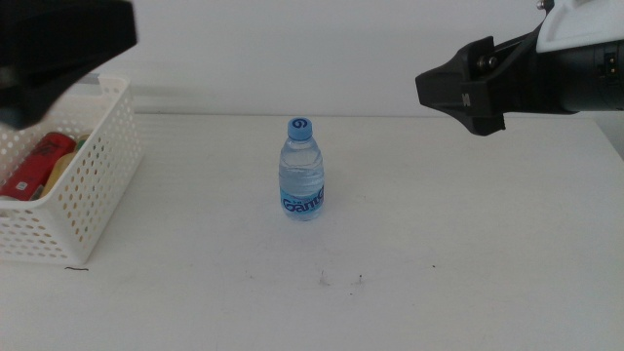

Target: Use arms to grab the bottles and put them into the dustbin to the left of the table.

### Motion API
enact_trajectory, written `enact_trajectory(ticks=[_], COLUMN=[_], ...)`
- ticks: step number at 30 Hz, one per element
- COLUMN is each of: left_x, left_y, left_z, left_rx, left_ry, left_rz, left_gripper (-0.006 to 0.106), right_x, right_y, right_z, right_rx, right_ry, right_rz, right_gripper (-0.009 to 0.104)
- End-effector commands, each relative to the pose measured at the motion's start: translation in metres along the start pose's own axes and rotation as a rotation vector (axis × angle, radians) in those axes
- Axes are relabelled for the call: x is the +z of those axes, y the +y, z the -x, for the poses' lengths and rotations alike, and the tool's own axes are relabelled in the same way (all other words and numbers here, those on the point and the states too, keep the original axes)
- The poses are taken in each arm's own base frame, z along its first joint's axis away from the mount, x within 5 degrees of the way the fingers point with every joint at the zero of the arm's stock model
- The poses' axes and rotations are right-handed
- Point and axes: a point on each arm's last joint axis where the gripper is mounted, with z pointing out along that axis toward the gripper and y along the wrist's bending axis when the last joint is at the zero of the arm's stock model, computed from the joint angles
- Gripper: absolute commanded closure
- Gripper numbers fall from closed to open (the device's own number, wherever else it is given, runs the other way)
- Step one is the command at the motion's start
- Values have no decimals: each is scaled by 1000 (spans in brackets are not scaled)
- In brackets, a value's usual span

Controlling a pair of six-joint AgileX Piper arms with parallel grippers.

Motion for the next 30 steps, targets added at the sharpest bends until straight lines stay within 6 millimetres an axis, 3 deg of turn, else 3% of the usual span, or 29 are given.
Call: enact_trajectory(ticks=[1,7,12,15,20,30], left_x=[21,77,105,115,134,179], left_y=[5,-5,-4,0,5,28], left_z=[-15,-104,-173,-201,-227,-252], left_rx=[-58,-3,-142,-183,-55,-60], left_ry=[-37,-126,-118,-45,45,-107], left_rz=[18,-23,-55,-20,33,135], left_gripper=[7,7,7,7,7,7], right_x=[-1,-1,-1,-1,-1,-1], right_y=[-3,-3,-3,-3,-3,-3], right_z=[2,2,3,3,3,3], right_rx=[-8,-8,-8,-8,-8,-8], right_ry=[-8,-13,-18,-17,-17,-17], right_rz=[-17,-16,-15,-15,-15,-15], right_gripper=[7,7,7,8,8,8])
